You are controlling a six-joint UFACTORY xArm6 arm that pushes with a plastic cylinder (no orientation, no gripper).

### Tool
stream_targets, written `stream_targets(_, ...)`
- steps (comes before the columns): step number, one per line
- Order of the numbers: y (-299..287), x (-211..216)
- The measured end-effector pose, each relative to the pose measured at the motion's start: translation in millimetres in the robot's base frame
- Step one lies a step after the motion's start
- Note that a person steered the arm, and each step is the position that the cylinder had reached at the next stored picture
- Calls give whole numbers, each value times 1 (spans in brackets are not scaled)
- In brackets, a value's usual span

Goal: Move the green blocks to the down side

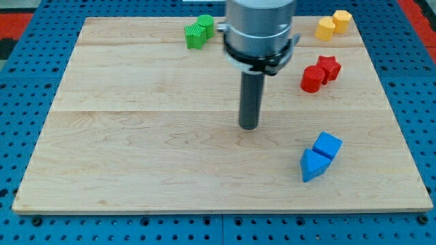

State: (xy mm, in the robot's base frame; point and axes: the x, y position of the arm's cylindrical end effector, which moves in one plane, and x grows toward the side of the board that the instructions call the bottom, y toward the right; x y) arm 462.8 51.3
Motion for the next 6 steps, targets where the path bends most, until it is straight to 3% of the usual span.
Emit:
stream_targets(1, -39, -40)
stream_targets(4, -33, -252)
stream_targets(6, -76, -267)
